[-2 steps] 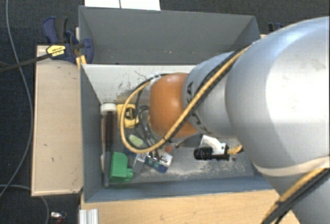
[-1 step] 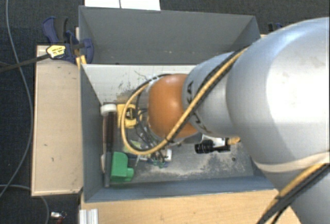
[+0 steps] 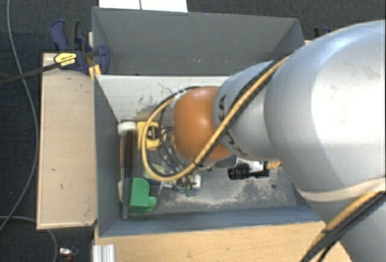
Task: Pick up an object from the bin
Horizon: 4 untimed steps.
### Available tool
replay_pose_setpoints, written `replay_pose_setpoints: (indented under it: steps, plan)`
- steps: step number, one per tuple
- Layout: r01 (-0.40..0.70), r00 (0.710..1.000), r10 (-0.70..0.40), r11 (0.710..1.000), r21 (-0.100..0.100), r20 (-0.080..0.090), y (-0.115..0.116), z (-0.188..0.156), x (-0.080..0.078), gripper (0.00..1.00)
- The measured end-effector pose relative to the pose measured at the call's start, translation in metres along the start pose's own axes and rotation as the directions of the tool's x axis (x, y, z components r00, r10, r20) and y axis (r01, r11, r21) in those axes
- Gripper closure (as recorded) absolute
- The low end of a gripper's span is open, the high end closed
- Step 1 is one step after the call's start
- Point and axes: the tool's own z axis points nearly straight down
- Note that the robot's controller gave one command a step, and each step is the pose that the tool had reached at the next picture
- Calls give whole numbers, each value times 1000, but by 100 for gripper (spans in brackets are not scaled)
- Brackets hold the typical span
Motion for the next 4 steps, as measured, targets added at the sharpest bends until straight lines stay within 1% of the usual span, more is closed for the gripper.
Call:
replay_pose_setpoints:
  steps: [2, 3, 4]
  plan:
    - [-5, 1000, 5, 1000, -1, 3, 0, -28, 0, 100]
    - [-6, 1000, 6, 1000, -1, 1, -1, -54, 0, 100]
    - [-5, 1000, 5, 1000, 1, 0, 0, -95, -1, 100]
